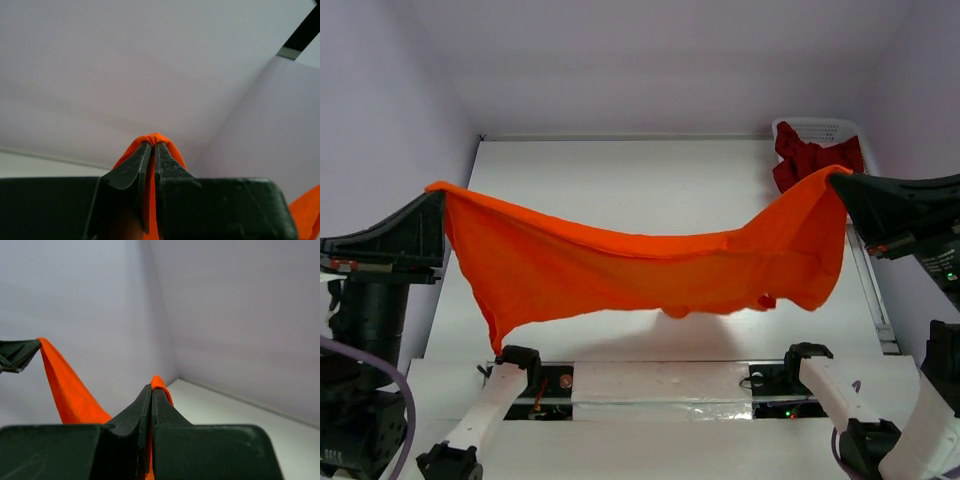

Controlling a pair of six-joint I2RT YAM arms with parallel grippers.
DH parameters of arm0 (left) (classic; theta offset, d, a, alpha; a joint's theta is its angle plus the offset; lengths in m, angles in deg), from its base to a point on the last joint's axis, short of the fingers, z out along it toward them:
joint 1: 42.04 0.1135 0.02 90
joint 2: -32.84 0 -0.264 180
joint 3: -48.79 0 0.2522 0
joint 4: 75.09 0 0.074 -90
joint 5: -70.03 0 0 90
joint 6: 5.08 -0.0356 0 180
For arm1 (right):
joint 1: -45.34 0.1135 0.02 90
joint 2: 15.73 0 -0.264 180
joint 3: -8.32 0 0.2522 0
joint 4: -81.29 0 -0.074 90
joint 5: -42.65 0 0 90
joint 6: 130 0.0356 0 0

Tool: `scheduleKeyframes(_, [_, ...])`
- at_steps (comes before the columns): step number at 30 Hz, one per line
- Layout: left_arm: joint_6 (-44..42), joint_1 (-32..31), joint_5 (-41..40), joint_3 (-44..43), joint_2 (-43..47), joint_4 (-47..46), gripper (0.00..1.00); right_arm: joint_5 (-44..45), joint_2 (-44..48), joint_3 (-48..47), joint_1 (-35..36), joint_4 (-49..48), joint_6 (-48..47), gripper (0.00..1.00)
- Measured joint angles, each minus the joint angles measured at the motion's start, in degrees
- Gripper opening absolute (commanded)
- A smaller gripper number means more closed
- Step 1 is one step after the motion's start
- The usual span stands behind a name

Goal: Fold and stack the t-shirts
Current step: Flatten out the tshirt

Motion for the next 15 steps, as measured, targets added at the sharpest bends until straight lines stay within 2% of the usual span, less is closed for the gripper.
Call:
scheduleKeyframes(8, [-0.2, 0.0, 0.7, -11.2, -4.3, -2.0, 0.00, -1.9, -6.7, -9.0, 0.0, -2.3, 1.9, 0.00])
scheduleKeyframes(15, [-0.3, -0.5, 0.7, -13.0, -3.1, -2.2, 0.00, -2.1, -6.4, -10.4, 0.0, -1.6, 2.6, 0.00])
